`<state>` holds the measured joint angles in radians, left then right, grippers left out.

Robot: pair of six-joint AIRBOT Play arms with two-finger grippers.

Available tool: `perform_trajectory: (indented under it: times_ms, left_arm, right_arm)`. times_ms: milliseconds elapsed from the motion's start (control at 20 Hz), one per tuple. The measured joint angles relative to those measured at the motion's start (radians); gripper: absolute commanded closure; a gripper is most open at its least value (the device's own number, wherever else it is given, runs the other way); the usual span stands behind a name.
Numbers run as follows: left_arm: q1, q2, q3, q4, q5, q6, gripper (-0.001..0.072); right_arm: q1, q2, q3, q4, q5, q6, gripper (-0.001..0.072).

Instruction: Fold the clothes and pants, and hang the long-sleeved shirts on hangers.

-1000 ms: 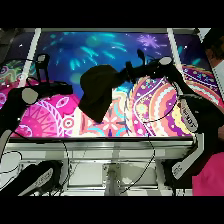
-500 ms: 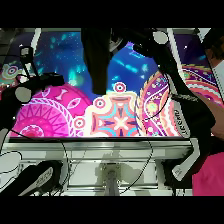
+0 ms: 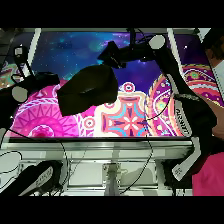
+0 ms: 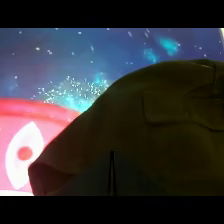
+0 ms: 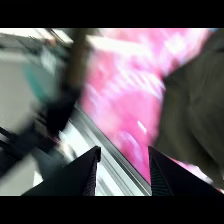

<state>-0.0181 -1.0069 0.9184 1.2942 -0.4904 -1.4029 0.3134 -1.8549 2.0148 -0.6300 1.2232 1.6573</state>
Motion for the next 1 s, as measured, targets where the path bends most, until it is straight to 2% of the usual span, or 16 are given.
perform_trajectory:
  times_ms: [100,350,550,650,850,900,950,1000]
  left_arm:
    - [-0.011,0.0,0.0,-0.006,0.0,0.001,0.0494]
    - [-0.04,0.0,0.0,-0.013,-0.034,0.097,0.0475]
    - [-0.059,0.0,0.0,-0.04,-0.05,0.132,0.0462]
    - [-0.094,-0.002,0.0,-0.065,-0.07,0.173,0.0268]
    - [-0.175,-0.032,0.0,-0.085,-0.093,0.279,0.0267]
    - [-0.185,-0.04,0.0,-0.089,-0.084,0.291,0.0267]
    - [-0.192,-0.046,0.0,-0.092,-0.076,0.304,0.0267]
    - [-0.197,-0.051,0.0,-0.093,-0.069,0.309,0.0267]
  right_arm:
    - [-0.019,0.0,0.001,-0.061,0.064,0.013,0.0364]
    - [-0.085,-0.003,-0.001,-0.132,0.156,0.029,0.0375]
    - [-0.09,-0.056,-0.022,-0.152,0.256,0.029,0.0369]
    - [-0.087,-0.104,-0.026,-0.149,0.275,0.027,0.0363]
    - [-0.067,-0.203,-0.029,-0.062,0.282,0.026,0.0362]
    - [-0.056,-0.222,-0.029,-0.045,0.266,0.026,0.0289]
    - [-0.045,-0.239,-0.029,-0.034,0.238,0.026,0.016]
    - [-0.032,-0.25,-0.029,-0.026,0.211,0.025,0.0137]
